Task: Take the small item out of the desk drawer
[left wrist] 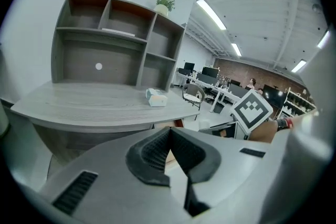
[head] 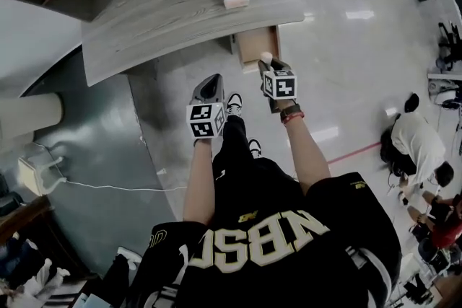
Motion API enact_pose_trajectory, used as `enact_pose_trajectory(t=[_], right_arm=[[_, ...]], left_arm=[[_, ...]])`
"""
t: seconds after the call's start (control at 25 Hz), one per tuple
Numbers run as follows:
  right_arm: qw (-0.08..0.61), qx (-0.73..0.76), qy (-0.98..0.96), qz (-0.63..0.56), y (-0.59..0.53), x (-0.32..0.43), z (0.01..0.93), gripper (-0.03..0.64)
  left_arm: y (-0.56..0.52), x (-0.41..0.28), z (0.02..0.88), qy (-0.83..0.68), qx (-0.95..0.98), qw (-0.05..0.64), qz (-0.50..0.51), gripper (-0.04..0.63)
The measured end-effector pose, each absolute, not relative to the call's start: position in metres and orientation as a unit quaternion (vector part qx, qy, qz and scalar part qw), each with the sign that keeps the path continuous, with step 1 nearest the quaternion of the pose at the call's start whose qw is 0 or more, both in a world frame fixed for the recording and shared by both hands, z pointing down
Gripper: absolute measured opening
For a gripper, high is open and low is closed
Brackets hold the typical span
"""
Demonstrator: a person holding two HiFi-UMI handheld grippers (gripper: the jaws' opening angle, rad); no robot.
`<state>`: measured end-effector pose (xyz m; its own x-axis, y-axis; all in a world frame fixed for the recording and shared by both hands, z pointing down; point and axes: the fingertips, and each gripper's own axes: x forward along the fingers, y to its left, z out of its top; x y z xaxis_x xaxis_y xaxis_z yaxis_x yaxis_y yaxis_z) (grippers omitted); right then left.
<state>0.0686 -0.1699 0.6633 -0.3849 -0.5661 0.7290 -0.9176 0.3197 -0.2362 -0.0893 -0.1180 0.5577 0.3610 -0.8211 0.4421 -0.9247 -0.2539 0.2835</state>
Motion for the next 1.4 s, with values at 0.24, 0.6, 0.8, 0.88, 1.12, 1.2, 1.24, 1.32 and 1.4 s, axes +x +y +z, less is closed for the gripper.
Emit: enact_pose_trajectory(t=[0.24,0.6,0.8,0.88,1.12,1.2,1.24,1.32,1.4], right_arm=[[0.247,0.492,-0.776,0.308,-0.140,0.076,0.624,0.137],[0.201,0.496,-0.801,0.269,-0.112,0.082,0.557,0.137],[0.169,0.501,-0.814,0.240,-0.099,0.086,0.515,0.137],[0.156,0.503,-0.819,0.226,-0.094,0.088,0.498,0.137],[0.131,0.502,-0.834,0.189,-0.080,0.092,0.453,0.137],[0.123,0.501,-0.838,0.180,-0.073,0.093,0.441,0.137],[0.118,0.500,-0.840,0.174,-0.071,0.094,0.434,0.137],[0.104,0.500,-0.845,0.158,-0.068,0.093,0.418,0.137],[0.091,0.500,-0.850,0.140,-0.065,0.091,0.399,0.137]], left_arm=[[-0.097,-0.085,0.532,-0.563,0.786,0.238,0.096,0.012],[-0.076,-0.084,0.486,-0.577,0.789,0.198,0.071,0.012],[-0.066,-0.086,0.453,-0.586,0.792,0.162,0.057,0.012],[-0.059,-0.088,0.441,-0.591,0.791,0.149,0.053,0.012],[-0.045,-0.096,0.405,-0.604,0.787,0.121,0.034,0.012],[-0.040,-0.097,0.391,-0.611,0.784,0.105,0.027,0.012],[-0.038,-0.097,0.384,-0.617,0.781,0.096,0.023,0.012],[-0.035,-0.099,0.367,-0.625,0.776,0.077,0.013,0.012],[-0.032,-0.100,0.349,-0.629,0.775,0.060,0.002,0.012]])
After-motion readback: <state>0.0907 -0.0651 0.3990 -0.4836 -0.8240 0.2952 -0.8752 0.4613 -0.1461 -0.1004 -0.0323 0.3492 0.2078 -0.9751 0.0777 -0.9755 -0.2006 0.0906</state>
